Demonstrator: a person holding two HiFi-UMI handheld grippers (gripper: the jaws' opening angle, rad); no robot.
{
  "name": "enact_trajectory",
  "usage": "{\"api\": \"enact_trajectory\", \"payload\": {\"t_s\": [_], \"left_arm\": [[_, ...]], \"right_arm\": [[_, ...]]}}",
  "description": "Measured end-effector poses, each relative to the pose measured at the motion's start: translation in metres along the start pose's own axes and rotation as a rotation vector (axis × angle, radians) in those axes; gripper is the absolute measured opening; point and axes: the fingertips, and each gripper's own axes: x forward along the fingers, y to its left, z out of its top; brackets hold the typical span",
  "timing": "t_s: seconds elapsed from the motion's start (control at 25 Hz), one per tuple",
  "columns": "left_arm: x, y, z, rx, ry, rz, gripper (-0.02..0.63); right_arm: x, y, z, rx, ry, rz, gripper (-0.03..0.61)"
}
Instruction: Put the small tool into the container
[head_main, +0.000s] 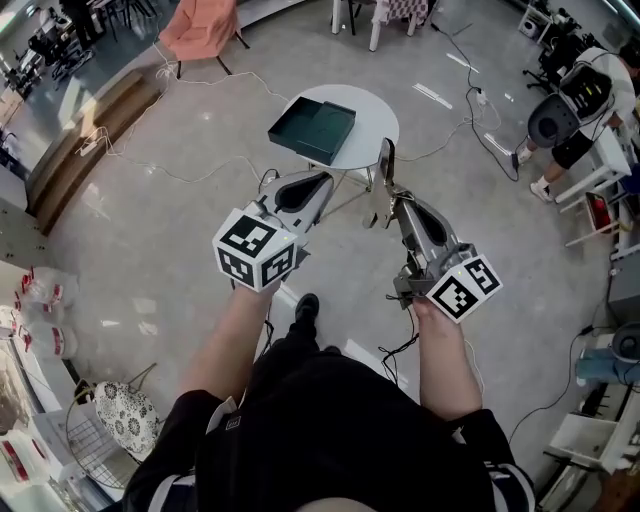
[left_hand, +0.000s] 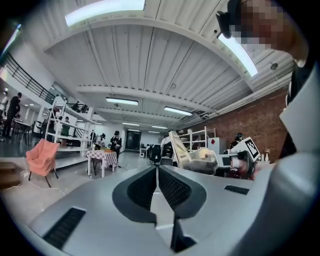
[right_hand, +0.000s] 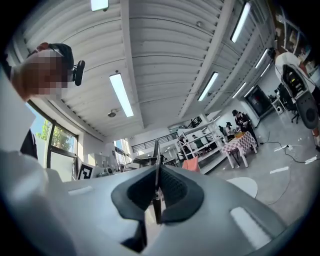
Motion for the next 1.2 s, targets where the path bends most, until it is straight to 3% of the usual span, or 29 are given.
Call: {"api": "enact_trajectory", "payload": {"t_s": [0.44, 0.84, 1.2], "left_arm": [[0.014, 0.029, 0.000, 0.063, 0.057, 0.028, 0.020], [-0.001, 0.032, -0.006, 0.053, 0.066, 0.057, 0.020], [0.023, 0.115, 0.004, 0.045, 0.048, 0.102, 0.020]], "right_arm": [[0.028, -0.001, 0.003, -0.013, 0.020, 0.040, 0.011], [0.019, -0.004, -0.002, 0.026, 0.009, 0.025, 0.011], [0.067, -0.047, 0.002, 0.010, 0.026, -0.038, 0.011]]}}
